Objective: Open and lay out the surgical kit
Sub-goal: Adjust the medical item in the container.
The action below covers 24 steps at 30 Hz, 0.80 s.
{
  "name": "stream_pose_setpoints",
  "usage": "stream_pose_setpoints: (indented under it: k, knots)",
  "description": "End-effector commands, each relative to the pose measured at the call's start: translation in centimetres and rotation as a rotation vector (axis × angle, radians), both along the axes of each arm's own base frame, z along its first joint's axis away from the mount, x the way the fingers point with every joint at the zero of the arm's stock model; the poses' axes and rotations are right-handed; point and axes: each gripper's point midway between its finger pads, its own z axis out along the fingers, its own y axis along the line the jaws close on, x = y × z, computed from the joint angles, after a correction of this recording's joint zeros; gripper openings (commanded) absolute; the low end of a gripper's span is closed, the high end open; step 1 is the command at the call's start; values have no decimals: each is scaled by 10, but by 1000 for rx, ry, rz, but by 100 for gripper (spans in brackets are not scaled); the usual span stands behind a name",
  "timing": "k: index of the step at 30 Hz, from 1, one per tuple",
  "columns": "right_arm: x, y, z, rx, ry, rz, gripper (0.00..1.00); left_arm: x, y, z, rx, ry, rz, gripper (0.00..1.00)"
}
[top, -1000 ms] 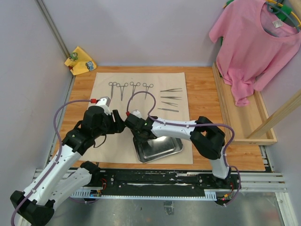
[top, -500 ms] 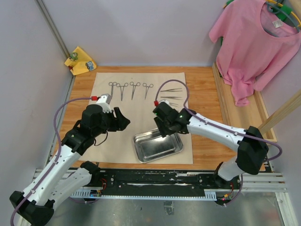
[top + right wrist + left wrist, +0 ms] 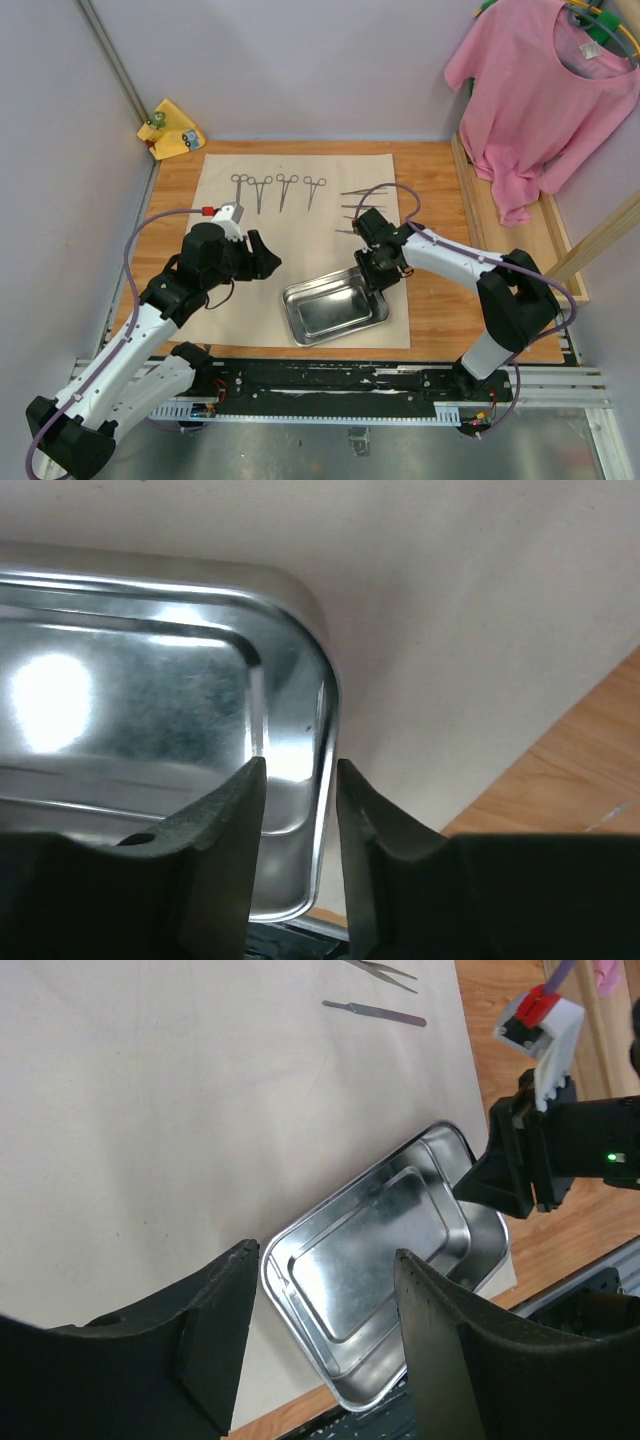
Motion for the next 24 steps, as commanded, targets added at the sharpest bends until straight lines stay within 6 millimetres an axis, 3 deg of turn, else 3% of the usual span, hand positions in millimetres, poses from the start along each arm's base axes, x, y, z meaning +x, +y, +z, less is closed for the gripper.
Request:
stream_pose_setpoints:
  k: [1,4,7,16,20,24]
  knots:
    - [-11,11,-14,72,134,13,26,3,-7,6,-33,-26,-19,61]
    - [-18,14,-18,136,192,-24,7,2,-8,4,-40,-24,-22,61]
    - [-16,20,-7,255,216,-71,1,2,-9,6,-45,-28,-25,61]
    - [0,40,31,746,285,-205,1,5,-10,38,-73,-88,-23,61]
    - [-3,46,31,815,320,-212,1,5,-9,48,-84,-105,-19,61]
    - [-3,45,25,825,320,-250,1,5,-10,46,-86,-98,-20,61]
